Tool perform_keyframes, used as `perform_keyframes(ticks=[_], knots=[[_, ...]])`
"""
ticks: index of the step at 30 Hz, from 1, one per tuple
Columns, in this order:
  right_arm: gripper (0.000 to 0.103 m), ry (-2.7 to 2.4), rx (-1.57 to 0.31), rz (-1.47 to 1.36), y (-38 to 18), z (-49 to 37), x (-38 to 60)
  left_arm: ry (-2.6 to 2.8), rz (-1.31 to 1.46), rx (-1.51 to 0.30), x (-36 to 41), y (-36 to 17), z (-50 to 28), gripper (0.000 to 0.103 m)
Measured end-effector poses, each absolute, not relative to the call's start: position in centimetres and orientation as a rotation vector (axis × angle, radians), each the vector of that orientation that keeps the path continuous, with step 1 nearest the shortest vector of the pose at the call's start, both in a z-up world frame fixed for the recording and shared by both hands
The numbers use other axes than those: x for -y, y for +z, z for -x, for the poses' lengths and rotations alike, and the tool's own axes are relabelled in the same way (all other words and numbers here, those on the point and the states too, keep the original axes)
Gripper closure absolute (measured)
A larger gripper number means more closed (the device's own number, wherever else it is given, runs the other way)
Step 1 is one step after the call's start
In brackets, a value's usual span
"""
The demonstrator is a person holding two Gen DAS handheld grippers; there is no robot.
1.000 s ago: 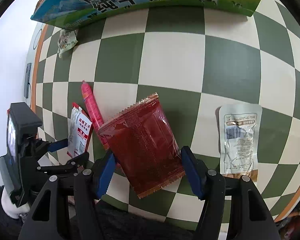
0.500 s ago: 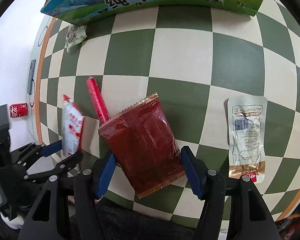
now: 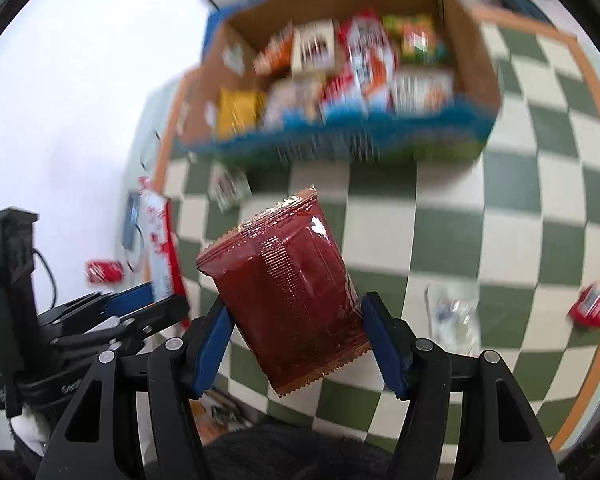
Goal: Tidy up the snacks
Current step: 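Carry both packs into the box and open both tools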
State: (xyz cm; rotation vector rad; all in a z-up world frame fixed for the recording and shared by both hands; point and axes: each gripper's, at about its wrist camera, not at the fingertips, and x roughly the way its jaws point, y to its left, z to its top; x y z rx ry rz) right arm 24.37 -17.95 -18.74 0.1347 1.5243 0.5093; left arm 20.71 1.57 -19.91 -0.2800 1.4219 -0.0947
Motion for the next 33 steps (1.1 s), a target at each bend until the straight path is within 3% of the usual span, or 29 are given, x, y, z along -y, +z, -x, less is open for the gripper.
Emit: perform_keyframes(ticks=[5, 10, 22, 26, 27, 29, 30, 31, 33], knots=[[0.036, 0.49, -1.429, -0.131, -14.6, -29.4, 18.1, -0.104, 0.281, -1.392, -1.4, -17.4, -27.2, 0.058], [0.036, 0.433, -1.391, -0.113, -13.6, -35.1, 18.7, -0.076, 0.285, -1.435, -2.6, -18.5, -33.9, 0.058], [0.036, 0.279, -1.441, -0.07, -18.3, -46.7, 19.0, 0.042, 0.208, -1.555, -5.0, -22.5, -44.2, 0.055], [0.033, 0.251, -1.469, -0.043, -19.6, -48.3, 18.6, 0.065, 0.22, -1.599, -5.9, -23.6, -45.7, 0.055], [0.028, 0.245, -1.486, -0.046, -19.9, -48.7, 18.5, 0.071, 0.206, -1.603, -5.9, -23.7, -45.9, 0.054], [0.013, 0.239, -1.49, -0.063, -20.1, -49.0, 18.5, 0.083, 0.189, -1.601, -6.1, -23.7, -46.1, 0.045], [0.013, 0.233, -1.485, -0.056, -20.1, -49.0, 18.5, 0.089, 0.178, -1.601, -6.2, -23.7, -46.2, 0.038], [0.013, 0.227, -1.48, -0.053, -20.0, -49.1, 18.5, 0.095, 0.171, -1.6, -6.2, -23.6, -46.2, 0.021], [0.013, 0.229, -1.477, -0.058, -20.1, -49.1, 18.5, 0.098, 0.175, -1.588, -6.4, -23.3, -46.1, 0.015]])
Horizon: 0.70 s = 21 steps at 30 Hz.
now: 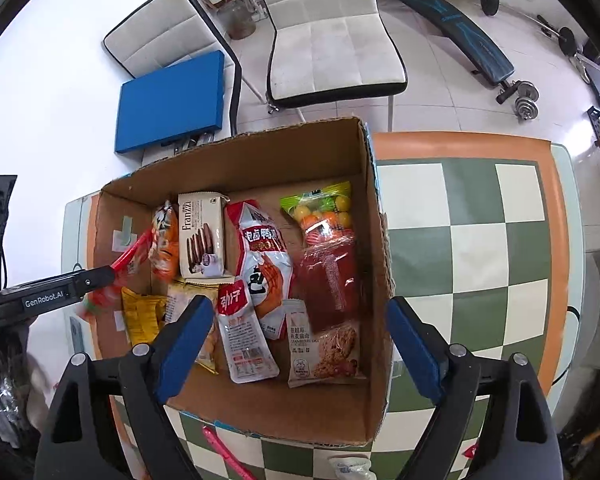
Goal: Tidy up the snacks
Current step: 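Carry both packs into the box and open both tools, then move both tools back over the remaining snacks on the table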
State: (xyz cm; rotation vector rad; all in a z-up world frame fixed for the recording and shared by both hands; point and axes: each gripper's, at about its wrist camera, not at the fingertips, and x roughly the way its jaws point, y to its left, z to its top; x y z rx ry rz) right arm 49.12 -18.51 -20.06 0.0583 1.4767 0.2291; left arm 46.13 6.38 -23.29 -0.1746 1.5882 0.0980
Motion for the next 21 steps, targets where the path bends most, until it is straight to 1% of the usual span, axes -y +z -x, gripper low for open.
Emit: perform_keyframes(ticks=[11, 15, 21], knots=[[0.011, 0.22, -1.462, -0.034, -18.9, -47.2, 18.4, 0.067, 0.184, -1.537, -6.0, -20.9, -43.8, 0.014], [0.01, 0.23, -1.443, -0.008, -18.0, -45.7, 18.2, 0.053, 0.184, -1.47, -5.3, -18.9, -41.6, 0.014], [0.01, 0.253, -1.423, 0.002, -16.6, -41.6, 18.7, 0.089, 0.156, -1.319, -4.4, -16.0, -36.4, 0.014]])
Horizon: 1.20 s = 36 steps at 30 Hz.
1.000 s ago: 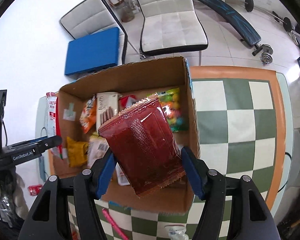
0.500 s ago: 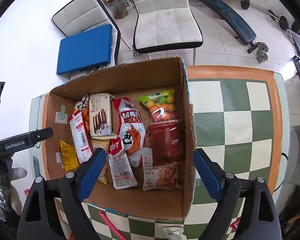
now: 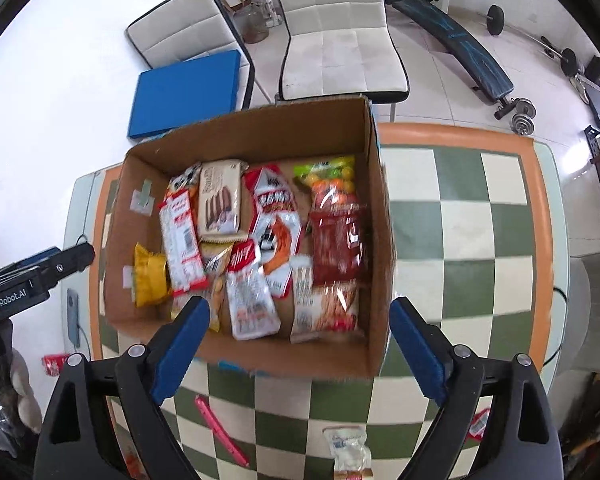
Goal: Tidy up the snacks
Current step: 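Move both tools back over the remaining snacks on the table, then grasp the red sausage with left tool while right tool grasps the clear bread pouch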
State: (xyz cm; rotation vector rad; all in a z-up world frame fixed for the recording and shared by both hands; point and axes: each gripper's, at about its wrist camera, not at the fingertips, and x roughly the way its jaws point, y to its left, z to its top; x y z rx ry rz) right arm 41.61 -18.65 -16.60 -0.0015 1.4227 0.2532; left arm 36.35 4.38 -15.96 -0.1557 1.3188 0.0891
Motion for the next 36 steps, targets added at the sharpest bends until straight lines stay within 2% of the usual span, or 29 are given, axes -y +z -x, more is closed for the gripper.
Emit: perform_keyframes(ticks=[4, 8, 18, 25, 27, 28, 30, 31, 34, 36], knots=[[0.01, 0.279, -1.437, 0.024, -16.6, -37.6, 19.2, 0.116, 0.193, -1.308, -4.2, -16.1, -32.0, 0.014], [0.01, 0.295, -1.481, 0.054, -18.1, -32.9, 20.0, 0.122, 0.199, -1.388, -3.3, -19.2, -27.1, 0.014], [0.01, 0.194, -1.706, 0.086, -28.9, -23.2, 24.3, 0.077, 0.312, -1.735, -0.3, -32.7, -18.0, 0.015], [0.01, 0.137, -1.8, 0.086, -33.8, -20.8, 26.0, 0.067, 0.397, -1.817, 1.2, -37.0, -17.6, 0.015], [0.01, 0.131, -1.808, 0.086, -34.4, -20.3, 26.2, 0.072, 0.365, -1.823, 1.8, -37.4, -17.6, 0.024], [0.01, 0.131, -1.814, 0.083, -34.6, -20.1, 26.3, 0.069, 0.335, -1.826, 2.2, -37.6, -17.6, 0.033], [0.01, 0.129, -1.828, 0.065, -35.2, -19.7, 26.5, 0.061, 0.297, -1.835, 2.9, -37.8, -17.5, 0.039], [0.01, 0.126, -1.833, 0.063, -35.4, -19.6, 26.6, 0.063, 0.278, -1.838, 3.1, -37.9, -17.4, 0.045], [0.01, 0.11, -1.82, 0.072, -35.8, -19.3, 27.0, 0.061, 0.248, -1.839, 3.6, -37.9, -17.3, 0.051], [0.015, 0.096, -1.821, 0.072, -36.0, -19.1, 27.7, 0.054, 0.226, -1.84, 3.9, -37.7, -17.3, 0.055]])
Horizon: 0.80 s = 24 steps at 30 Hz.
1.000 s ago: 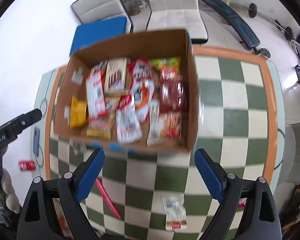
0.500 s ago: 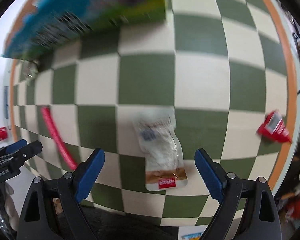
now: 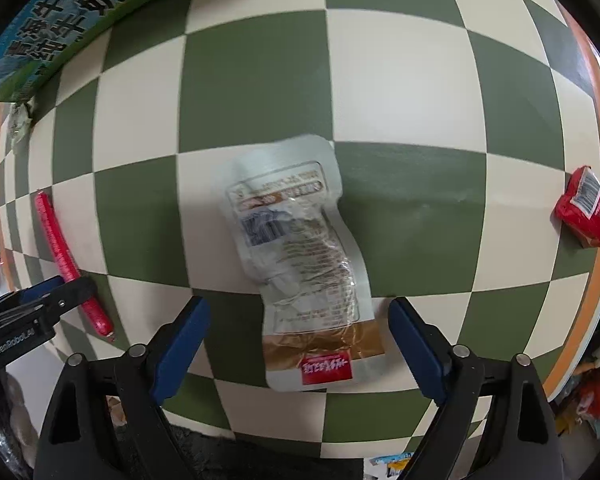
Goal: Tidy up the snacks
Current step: 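Grasp the red sausage with left tool while right tool grasps the clear bread pouch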
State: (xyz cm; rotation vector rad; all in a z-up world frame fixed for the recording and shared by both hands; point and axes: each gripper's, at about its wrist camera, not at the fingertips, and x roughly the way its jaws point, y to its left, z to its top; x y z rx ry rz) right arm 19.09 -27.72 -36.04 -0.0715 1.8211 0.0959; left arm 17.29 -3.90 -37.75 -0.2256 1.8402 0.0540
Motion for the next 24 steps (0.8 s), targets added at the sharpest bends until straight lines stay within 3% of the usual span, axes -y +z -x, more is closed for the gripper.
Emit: perform_keyframes(ticks=[4, 5, 9, 13, 15, 24], knots=[[0.025, 0.091, -1.792, 0.117, -35.8, -19.1, 27.4, 0.033, 0.181, -1.843, 4.7, -37.4, -17.2, 0.072], [0.033, 0.088, -1.78, 0.139, -35.7, -19.2, 27.1, 0.028, 0.176, -1.842, 4.8, -37.3, -17.2, 0.075], [0.059, 0.12, -1.751, 0.188, -35.2, -18.2, 26.3, 0.021, 0.146, -1.834, 5.4, -36.9, -17.0, 0.078], [0.068, 0.151, -1.734, 0.15, -34.6, -17.8, 26.6, 0.023, 0.147, -1.828, 6.0, -36.2, -17.0, 0.086], [0.081, 0.168, -1.726, 0.121, -34.3, -17.7, 26.8, 0.021, 0.153, -1.82, 5.9, -35.7, -17.2, 0.086], [0.082, 0.249, -1.819, -0.26, -34.6, -17.1, 29.7, 0.015, 0.202, -1.824, 5.6, -36.4, -17.4, 0.086]])
